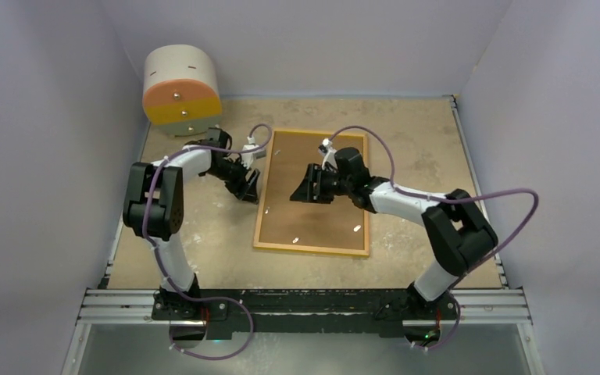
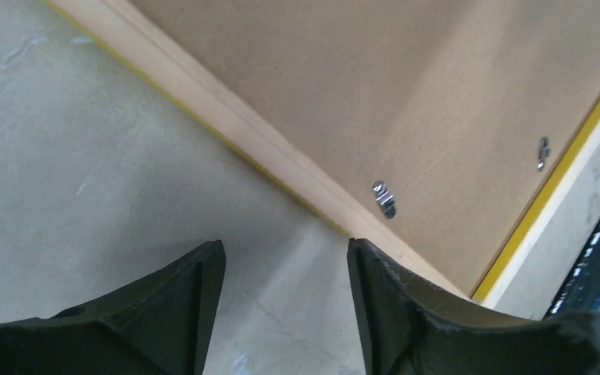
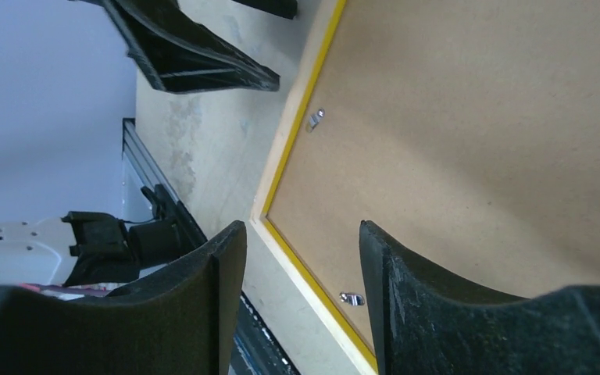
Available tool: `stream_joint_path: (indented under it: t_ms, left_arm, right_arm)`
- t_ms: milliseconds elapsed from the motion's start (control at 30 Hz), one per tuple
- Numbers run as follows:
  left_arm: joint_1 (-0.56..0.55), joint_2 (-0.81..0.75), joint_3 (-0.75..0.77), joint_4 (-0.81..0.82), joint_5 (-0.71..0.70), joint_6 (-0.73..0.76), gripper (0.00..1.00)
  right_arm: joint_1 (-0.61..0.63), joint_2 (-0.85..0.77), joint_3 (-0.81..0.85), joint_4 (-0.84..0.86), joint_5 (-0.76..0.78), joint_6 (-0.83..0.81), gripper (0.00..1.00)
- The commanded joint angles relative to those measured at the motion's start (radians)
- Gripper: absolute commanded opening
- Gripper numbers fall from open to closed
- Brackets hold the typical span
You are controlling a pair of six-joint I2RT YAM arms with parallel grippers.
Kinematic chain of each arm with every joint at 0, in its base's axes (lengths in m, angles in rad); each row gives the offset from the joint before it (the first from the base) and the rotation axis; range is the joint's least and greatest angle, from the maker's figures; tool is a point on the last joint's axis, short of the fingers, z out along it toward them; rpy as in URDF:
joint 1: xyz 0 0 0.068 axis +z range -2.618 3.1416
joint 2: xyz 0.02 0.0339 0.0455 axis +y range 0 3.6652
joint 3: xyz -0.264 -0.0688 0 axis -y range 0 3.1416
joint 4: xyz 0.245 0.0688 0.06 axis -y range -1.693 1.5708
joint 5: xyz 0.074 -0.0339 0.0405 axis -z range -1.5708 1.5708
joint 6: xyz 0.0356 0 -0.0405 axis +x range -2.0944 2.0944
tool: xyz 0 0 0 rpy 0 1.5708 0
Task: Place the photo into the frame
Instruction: Install the photo frame at the center of the board.
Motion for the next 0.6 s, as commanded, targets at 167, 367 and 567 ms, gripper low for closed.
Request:
stream_joint_path:
  t_ms: [167,367,567]
  left_arm:
    - [0.004,0.043,-0.019,0.031,0.166,-0.066,0.50]
    - [0.013,0.068,-0.026,0.027,0.165,-0.045,0.36]
    - [0.021,0.059,-0.039,0.034,0.153,-0.042,0.31]
  right_arm:
    - [0.121,0.166,0.068,0.167,0.041,0.098,0.55]
    - [0.183,0.297,0.151,0.178,0.054,0.094,0.45]
    - [0.200,0.352,0.199,0.172,0.079,0.077,0.37]
